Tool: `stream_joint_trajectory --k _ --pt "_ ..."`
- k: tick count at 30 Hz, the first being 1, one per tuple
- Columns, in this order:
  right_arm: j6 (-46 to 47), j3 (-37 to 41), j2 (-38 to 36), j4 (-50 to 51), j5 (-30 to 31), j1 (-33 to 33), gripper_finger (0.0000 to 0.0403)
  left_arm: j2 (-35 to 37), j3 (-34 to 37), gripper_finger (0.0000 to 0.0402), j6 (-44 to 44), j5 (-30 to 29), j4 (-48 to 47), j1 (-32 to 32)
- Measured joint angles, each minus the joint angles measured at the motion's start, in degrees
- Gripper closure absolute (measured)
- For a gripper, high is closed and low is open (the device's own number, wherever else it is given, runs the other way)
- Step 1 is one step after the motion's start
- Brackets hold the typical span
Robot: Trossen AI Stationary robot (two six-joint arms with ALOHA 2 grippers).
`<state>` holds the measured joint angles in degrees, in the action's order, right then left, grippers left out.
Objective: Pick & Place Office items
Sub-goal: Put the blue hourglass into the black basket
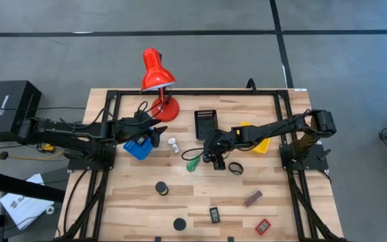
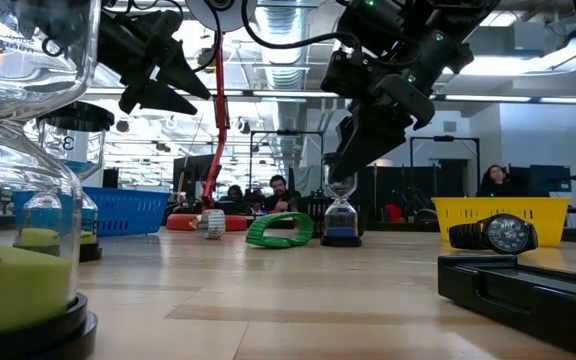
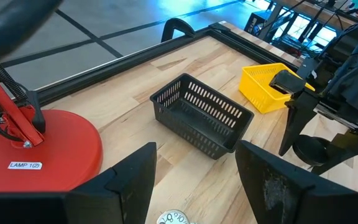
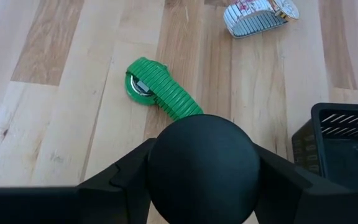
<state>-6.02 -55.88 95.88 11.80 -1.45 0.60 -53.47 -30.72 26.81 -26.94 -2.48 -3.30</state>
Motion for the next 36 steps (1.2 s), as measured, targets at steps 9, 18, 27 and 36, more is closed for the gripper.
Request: stream_joint_trajectory --k 9,18,27,36 --pt "0.0 0.0 0.0 0.0 0.0 0.0 0.0192 0.0 0.0 0.0187 0.0 0.0 0.0 0.0" --pt "0.0 0.0 0.0 0.0 0.0 0.0 0.019 0.0 0.0 0.0187 0.0 0.0 0.0 0.0" --pt "0.0 0.0 0.0 0.0 0.0 -0.1 0.0204 0.0 0.0 0.0187 0.0 0.0 0.0 0.0" --pt "0.1 0.0 0.0 0.0 0.0 0.3 0.0165 0.0 0.0 0.0187 0.0 0.0 0.0 0.0"
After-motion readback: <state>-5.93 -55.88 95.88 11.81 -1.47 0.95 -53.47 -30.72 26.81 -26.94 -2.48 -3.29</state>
